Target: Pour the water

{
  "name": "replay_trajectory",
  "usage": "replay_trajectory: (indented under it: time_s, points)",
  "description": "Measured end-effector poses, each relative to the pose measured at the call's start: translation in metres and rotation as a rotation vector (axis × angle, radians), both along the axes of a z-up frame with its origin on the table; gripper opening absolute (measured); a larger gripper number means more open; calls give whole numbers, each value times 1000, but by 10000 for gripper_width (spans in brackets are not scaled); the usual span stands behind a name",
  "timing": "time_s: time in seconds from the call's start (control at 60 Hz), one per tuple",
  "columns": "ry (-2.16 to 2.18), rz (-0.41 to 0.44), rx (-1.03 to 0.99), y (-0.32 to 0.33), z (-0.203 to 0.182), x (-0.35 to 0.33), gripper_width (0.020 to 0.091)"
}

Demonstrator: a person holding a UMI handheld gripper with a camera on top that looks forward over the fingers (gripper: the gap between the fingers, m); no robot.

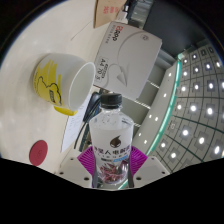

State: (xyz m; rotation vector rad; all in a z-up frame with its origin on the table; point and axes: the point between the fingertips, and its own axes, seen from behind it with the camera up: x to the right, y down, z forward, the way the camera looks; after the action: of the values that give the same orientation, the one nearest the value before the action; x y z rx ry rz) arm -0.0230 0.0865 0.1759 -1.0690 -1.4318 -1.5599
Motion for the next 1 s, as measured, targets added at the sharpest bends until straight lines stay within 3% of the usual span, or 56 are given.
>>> replay_trajectory:
  time_s: [0.183,0.35,0.65,0.75,1.0]
  points:
    - [-209,74,-17,10,-10,-20,411]
    - [-115,50,-37,7,-8,-11,410]
    - [848,-71,-130,-16,17,19,413]
    - [1192,-54,-165,-22,28,24,414]
    - [1685,-96,-291,-18,-20,47,413]
